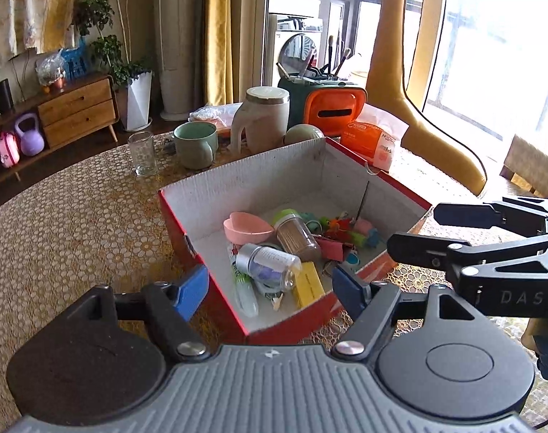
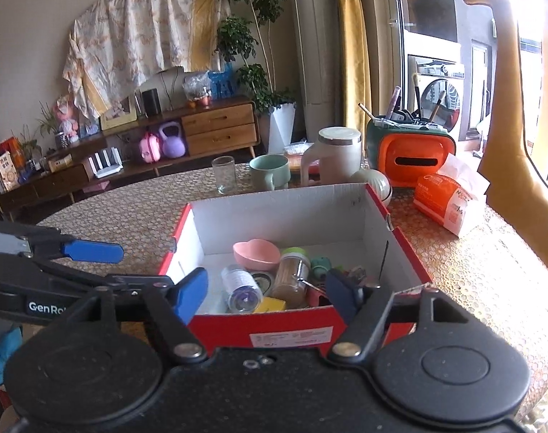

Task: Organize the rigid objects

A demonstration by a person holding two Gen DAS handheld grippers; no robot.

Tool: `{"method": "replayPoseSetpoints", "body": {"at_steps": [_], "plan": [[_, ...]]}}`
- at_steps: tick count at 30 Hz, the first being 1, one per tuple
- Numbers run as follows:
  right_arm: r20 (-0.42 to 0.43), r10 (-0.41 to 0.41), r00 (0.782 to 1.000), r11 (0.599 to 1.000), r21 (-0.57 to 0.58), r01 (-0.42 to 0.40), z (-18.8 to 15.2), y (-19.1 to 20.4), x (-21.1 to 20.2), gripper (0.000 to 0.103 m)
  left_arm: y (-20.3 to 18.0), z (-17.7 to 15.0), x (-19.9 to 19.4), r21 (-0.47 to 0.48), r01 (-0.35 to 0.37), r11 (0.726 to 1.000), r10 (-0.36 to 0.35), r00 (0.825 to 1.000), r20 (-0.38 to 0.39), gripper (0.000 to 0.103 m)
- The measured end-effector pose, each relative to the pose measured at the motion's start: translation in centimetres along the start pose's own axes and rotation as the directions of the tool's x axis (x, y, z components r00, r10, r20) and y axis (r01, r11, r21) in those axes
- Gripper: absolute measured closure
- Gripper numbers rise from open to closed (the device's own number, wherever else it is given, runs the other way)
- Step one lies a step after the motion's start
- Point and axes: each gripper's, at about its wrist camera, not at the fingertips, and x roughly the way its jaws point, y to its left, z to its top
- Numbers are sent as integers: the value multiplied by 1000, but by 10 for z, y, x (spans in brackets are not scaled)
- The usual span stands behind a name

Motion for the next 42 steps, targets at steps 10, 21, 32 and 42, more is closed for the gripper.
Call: {"method": "replayPoseSetpoints", "body": {"at_steps": [10,21,32,42], "plan": [[47,27,999,1000,9,-28,-9,6,-17,14,10,-15,-15,-82,23,996,-21,1000,22,18],[93,22,995,998,51,-27,-18,-1,-27,1,9,-20,-20,-123,39,992,-34,999,36,0],[97,29,995,997,69,-36,-24,1,-31,1,2,-28,-28,-120,44,992,-36,997,70,0],[88,31,996,996,76,-38,-25,2,-32,1,0,-30,-28,-109,27,994,-19,997,72,0]]}}
